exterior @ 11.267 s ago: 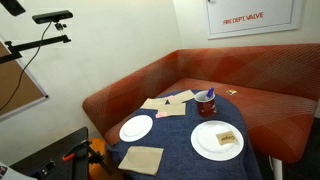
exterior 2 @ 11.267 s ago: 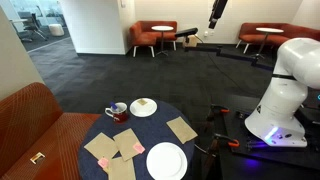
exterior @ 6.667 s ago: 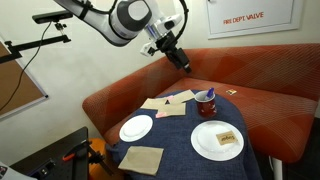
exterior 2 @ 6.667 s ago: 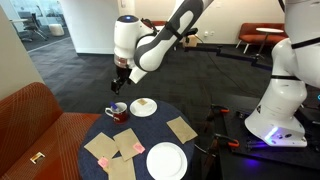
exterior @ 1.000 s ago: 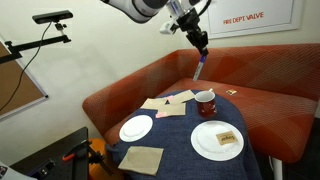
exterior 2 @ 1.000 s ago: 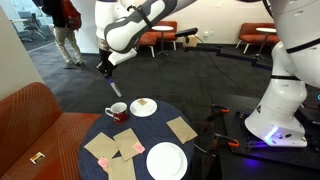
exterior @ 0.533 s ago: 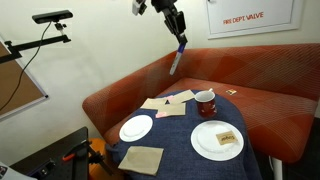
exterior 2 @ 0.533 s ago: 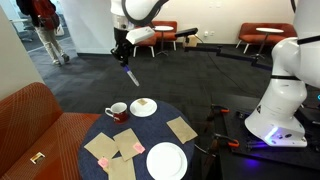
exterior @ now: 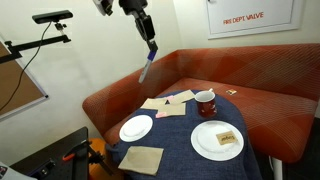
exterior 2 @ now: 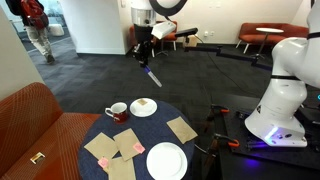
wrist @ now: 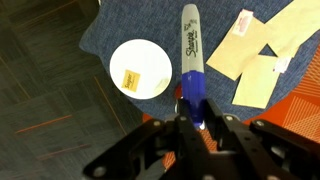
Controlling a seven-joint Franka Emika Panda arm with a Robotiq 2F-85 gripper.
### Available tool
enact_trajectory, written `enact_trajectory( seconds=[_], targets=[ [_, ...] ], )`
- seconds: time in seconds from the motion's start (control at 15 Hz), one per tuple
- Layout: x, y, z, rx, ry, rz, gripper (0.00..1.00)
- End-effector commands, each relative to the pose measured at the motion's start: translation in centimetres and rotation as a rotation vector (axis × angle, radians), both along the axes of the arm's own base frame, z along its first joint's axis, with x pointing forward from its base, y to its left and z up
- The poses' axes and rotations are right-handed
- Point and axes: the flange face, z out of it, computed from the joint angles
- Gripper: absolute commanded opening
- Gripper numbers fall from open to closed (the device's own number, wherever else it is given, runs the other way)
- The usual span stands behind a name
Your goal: Remove the blue marker from the red mug
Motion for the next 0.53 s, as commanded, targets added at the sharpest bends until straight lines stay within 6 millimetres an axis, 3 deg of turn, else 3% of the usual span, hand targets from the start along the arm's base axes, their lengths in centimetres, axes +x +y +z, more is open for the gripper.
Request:
enact_trajectory(
  seconds=[0.0,0.47],
  targets=[
    [-4.4,0.8,-0.8,0.012,0.052,0.050,0.05],
    [-8.1,4.1,-6.2,0.003,0.157,0.110,0.05]
  ],
)
